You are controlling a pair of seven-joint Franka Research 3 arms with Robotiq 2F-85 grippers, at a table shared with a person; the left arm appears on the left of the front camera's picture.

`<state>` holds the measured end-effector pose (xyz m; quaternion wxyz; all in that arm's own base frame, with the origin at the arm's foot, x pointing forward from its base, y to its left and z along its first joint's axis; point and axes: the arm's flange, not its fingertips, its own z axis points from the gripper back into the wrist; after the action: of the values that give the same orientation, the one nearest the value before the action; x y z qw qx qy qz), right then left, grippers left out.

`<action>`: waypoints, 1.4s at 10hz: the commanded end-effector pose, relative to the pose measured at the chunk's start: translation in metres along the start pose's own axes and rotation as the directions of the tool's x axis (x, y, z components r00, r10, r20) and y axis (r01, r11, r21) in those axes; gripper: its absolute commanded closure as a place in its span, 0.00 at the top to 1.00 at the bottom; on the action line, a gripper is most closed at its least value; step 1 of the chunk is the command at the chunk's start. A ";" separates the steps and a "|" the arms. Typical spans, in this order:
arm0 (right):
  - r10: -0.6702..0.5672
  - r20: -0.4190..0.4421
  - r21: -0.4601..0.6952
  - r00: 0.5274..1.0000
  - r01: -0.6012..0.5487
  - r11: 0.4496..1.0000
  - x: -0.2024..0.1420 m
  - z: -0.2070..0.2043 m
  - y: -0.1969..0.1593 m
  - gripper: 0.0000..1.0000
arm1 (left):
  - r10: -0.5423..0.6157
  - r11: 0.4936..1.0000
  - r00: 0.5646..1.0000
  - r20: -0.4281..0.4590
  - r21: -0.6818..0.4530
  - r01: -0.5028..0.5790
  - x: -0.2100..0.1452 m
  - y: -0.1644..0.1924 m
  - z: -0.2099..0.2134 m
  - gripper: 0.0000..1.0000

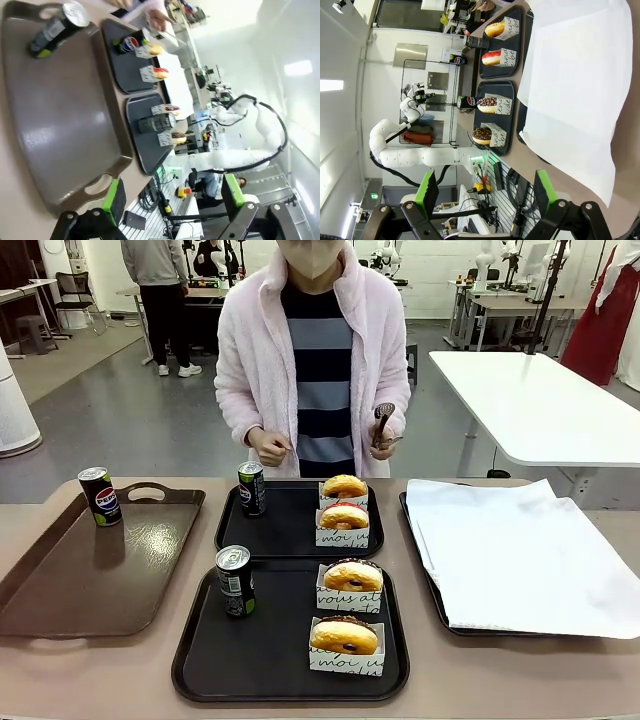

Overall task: Set up donuts and drinks on trays.
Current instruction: Pick up one Pepsi coke from the Handle tray and place it on the Flat Tray without a Pepsi coke.

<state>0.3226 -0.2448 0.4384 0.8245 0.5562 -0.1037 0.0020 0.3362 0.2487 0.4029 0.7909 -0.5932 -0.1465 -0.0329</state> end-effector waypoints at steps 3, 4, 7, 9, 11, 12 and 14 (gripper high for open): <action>0.004 -0.001 -0.003 1.000 -0.004 1.000 -0.001 -0.001 0.000 1.00 | 0.012 0.997 1.000 0.023 0.082 -0.014 0.007 -0.008 0.002 1.00; 0.004 -0.001 -0.003 1.000 -0.004 1.000 -0.001 -0.001 0.000 1.00 | 0.011 0.999 0.999 0.030 0.045 -0.012 0.000 0.004 0.010 1.00; 0.004 -0.001 -0.003 1.000 -0.004 1.000 -0.001 -0.001 0.000 1.00 | 0.011 0.999 0.999 0.030 0.045 -0.012 0.000 0.004 0.010 1.00; 0.004 -0.001 -0.003 1.000 -0.004 1.000 -0.001 -0.001 0.000 1.00 | 0.011 0.999 0.999 0.030 0.045 -0.012 0.000 0.004 0.010 1.00; 0.004 -0.001 -0.003 1.000 -0.004 1.000 -0.001 -0.001 0.000 1.00 | 0.011 0.999 0.999 0.030 0.045 -0.012 0.000 0.004 0.010 1.00; 0.004 -0.001 -0.003 1.000 -0.004 1.000 -0.001 -0.001 0.000 1.00 | 0.011 0.999 0.999 0.030 0.045 -0.012 0.000 0.004 0.010 1.00; 0.004 -0.001 -0.003 1.000 -0.004 1.000 -0.001 -0.001 0.000 1.00 | 0.011 0.999 0.999 0.030 0.045 -0.012 0.000 0.004 0.010 1.00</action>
<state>0.3226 -0.2448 0.4384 0.8245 0.5563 -0.1037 0.0020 0.3372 0.2585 0.4002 0.8050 -0.5725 -0.1546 -0.0148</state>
